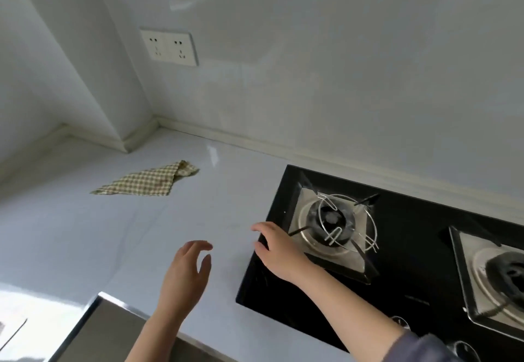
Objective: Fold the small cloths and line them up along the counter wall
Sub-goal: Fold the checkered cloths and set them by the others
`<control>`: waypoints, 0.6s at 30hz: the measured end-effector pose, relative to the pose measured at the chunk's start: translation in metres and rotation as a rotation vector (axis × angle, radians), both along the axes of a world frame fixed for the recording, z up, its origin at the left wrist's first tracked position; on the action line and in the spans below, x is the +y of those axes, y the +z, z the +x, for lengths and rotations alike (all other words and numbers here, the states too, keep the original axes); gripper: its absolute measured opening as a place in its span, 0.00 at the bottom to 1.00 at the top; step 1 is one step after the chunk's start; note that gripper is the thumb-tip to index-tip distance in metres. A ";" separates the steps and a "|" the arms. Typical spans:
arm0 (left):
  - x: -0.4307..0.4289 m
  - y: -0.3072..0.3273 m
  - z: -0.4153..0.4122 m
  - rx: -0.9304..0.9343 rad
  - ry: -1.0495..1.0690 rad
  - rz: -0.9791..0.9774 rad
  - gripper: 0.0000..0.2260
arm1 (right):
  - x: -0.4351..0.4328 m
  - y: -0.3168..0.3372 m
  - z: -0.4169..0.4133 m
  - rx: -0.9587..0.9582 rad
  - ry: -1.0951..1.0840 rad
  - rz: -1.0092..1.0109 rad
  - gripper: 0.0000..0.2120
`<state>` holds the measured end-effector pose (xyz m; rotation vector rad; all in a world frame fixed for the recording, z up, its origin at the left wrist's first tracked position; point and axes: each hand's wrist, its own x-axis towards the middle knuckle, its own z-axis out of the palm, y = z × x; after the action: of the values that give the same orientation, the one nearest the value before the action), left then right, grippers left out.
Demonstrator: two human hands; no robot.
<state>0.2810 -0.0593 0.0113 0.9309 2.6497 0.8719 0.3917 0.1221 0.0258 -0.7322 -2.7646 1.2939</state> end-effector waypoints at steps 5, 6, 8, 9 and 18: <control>-0.043 -0.025 -0.126 0.031 -0.002 -0.115 0.06 | -0.023 -0.029 -0.091 -0.146 0.097 0.047 0.20; -0.044 -0.029 -0.153 0.042 -0.017 -0.135 0.06 | -0.027 -0.034 -0.111 -0.167 0.090 0.053 0.20; -0.040 -0.037 -0.199 0.053 -0.060 -0.170 0.05 | -0.036 -0.045 -0.150 -0.199 0.050 0.058 0.20; -0.036 -0.040 -0.220 0.058 -0.081 -0.180 0.06 | -0.040 -0.050 -0.170 -0.212 0.027 0.061 0.20; 0.019 -0.071 -0.317 0.246 -0.234 -0.427 0.11 | -0.069 -0.086 -0.219 -0.339 -0.062 0.128 0.21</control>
<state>-0.0360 -0.0406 -0.0599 1.2553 2.6831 0.1352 0.1729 0.0530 -0.0598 -1.1110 -3.0145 1.0557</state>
